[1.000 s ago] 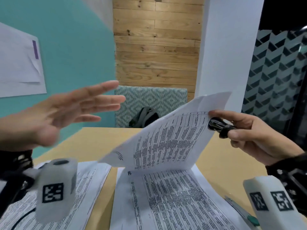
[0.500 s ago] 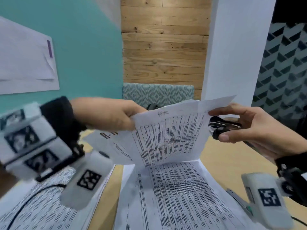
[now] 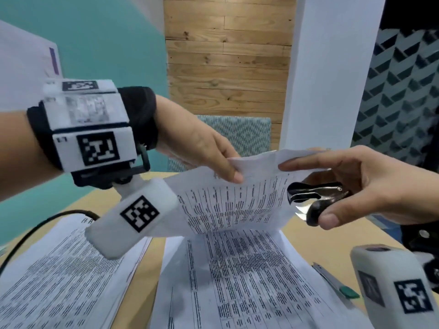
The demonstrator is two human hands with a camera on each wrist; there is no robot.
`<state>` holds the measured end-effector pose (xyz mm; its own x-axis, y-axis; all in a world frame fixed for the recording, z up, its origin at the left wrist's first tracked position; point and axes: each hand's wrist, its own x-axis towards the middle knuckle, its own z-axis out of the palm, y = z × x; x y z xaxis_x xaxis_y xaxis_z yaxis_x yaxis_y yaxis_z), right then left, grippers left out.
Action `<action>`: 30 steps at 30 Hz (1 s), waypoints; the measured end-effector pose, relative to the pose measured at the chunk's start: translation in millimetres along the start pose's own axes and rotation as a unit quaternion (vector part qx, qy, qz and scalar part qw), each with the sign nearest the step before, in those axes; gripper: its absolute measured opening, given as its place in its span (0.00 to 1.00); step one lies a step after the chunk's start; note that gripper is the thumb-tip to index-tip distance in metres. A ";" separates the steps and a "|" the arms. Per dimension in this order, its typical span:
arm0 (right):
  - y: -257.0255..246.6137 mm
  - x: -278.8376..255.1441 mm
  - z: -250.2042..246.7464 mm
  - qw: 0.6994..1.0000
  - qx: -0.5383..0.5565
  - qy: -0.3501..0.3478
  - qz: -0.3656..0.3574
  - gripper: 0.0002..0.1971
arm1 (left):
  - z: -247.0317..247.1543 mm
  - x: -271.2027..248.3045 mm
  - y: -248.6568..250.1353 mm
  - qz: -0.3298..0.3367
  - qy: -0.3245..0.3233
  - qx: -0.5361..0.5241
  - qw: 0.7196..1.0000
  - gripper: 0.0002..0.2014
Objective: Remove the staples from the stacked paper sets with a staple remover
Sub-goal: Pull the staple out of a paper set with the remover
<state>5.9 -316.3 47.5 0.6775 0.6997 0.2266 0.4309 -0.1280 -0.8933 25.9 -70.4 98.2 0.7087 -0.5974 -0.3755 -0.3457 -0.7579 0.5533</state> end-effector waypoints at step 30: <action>14.5 -1.8 -14.5 0.980 0.140 0.138 0.006 0.41 | -0.4 -19.1 -165.8 0.254 0.337 -0.431 0.797 0.05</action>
<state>19.6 -329.6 39.7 0.8343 0.4767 0.2769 0.2669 0.0901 -0.9595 69.9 66.8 14.0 0.8824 -0.2718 0.3841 -0.3478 0.1732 0.9214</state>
